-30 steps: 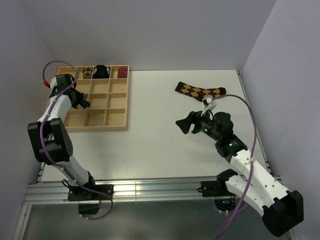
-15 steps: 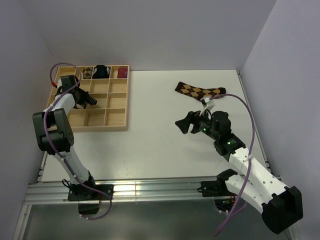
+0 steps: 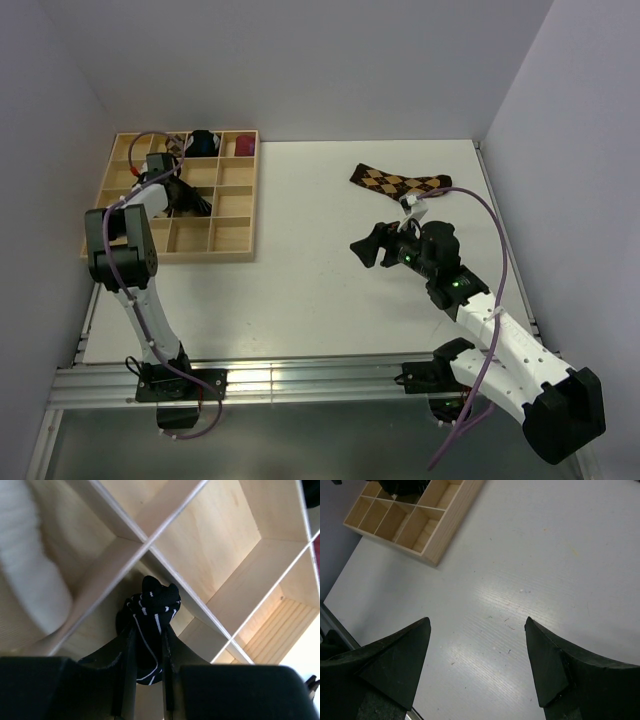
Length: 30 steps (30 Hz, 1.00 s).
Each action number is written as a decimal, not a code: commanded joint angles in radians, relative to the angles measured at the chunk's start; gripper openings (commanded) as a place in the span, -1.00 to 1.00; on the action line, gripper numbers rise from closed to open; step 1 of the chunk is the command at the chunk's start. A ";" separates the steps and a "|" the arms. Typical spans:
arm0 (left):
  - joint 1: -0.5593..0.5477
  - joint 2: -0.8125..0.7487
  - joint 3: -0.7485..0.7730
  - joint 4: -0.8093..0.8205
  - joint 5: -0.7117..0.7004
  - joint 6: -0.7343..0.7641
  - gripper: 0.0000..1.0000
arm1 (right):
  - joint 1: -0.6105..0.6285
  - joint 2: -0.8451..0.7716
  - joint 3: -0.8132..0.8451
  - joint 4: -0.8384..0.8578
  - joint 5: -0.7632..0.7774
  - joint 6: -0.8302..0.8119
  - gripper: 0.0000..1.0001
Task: Roll the socks
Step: Place the sock in the storage box.
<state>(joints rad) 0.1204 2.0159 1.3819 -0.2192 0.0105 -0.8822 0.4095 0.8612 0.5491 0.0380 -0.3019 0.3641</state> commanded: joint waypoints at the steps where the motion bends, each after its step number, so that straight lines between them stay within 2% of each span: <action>1: -0.008 0.030 0.066 -0.037 0.005 -0.009 -0.99 | 0.000 0.001 -0.003 0.034 0.018 -0.024 0.67; 5: -0.008 0.069 0.100 -0.075 -0.006 0.005 -0.97 | 0.000 0.004 -0.009 0.040 0.018 -0.022 0.67; 8: -0.008 0.090 0.134 -0.123 -0.006 0.009 -0.76 | 0.000 0.012 -0.008 0.040 0.017 -0.024 0.67; 9: -0.008 0.093 0.144 -0.135 -0.007 0.009 -0.61 | 0.000 0.012 -0.009 0.045 0.017 -0.022 0.67; 12: -0.008 0.103 0.163 -0.175 -0.035 0.009 -0.35 | 0.000 0.015 -0.005 0.036 0.017 -0.025 0.67; 18: -0.008 0.092 0.189 -0.241 -0.060 0.014 0.07 | 0.000 0.018 0.008 0.025 0.015 -0.027 0.67; 30: -0.008 -0.035 0.200 -0.312 -0.064 0.028 0.54 | -0.001 0.006 0.074 -0.027 0.053 -0.028 0.66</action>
<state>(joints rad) 0.1062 2.0785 1.5543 -0.4755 -0.0311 -0.8753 0.4095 0.8776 0.5594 0.0124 -0.2863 0.3500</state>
